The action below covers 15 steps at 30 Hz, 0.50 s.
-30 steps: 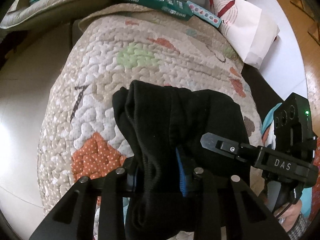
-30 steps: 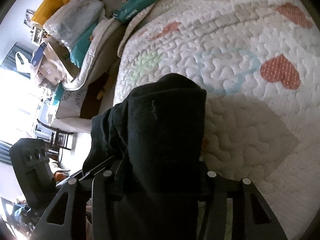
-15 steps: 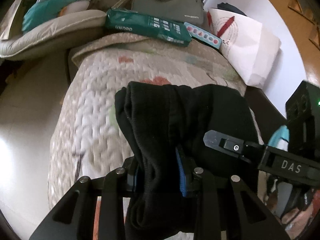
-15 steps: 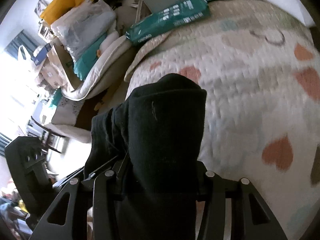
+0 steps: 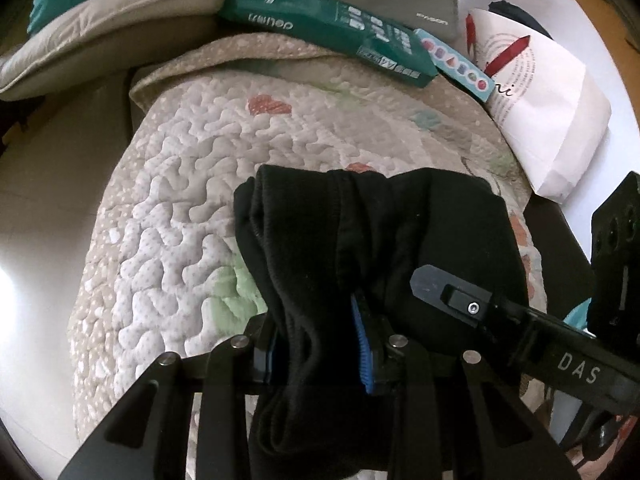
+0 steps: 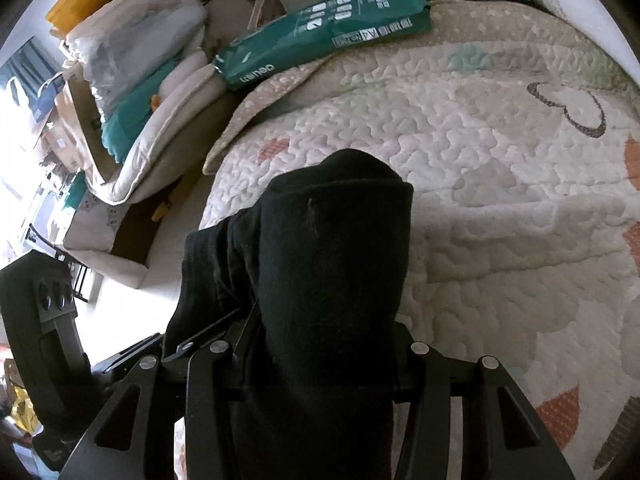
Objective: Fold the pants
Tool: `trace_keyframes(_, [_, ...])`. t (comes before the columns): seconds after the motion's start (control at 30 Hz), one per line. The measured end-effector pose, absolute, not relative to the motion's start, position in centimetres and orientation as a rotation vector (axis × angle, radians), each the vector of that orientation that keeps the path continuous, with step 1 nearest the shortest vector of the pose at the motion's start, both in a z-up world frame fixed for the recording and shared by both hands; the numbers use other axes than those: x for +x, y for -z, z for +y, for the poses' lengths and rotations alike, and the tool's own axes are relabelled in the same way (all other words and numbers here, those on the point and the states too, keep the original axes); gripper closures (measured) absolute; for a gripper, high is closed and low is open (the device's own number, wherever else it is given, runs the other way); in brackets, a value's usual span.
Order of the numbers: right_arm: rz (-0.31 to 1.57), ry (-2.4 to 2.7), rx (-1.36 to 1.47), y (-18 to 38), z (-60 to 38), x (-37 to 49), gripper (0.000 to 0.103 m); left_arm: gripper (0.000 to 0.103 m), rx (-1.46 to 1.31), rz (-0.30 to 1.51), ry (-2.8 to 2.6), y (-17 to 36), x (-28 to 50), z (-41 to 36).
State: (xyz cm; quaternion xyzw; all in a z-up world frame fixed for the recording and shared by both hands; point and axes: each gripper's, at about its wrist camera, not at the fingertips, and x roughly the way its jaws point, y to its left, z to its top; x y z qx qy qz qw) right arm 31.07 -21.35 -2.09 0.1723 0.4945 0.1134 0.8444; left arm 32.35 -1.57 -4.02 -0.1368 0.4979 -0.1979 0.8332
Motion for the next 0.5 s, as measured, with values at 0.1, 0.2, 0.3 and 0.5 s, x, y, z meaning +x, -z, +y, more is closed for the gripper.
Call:
trace_keyframes(0.1, [1.038, -0.213, 0.398, 3.1, -22.1, 31.0, 0.041, 0.064, -0.305, 1.063, 0.419, 4.6, 32.7, -1.4])
trace_keyframes(0.2, [1.035, -0.182, 0.435, 3.5, -23.2, 30.6, 0.029, 0.053, -0.388, 1.089, 0.437, 5.1, 33.2, -0.4])
trace_keyframes(0.3, [1.026, -0.177, 0.475, 3.2, -24.3, 30.0, 0.026, 0.051, -0.478, 1.112, 0.459, 5.7, 33.7, 0.7])
trace_keyframes(0.5, [0.994, -0.156, 0.476, 2.1, -25.0, 29.3, 0.025, 0.051, -0.572, 1.099, 0.501, 5.6, 33.9, 1.5])
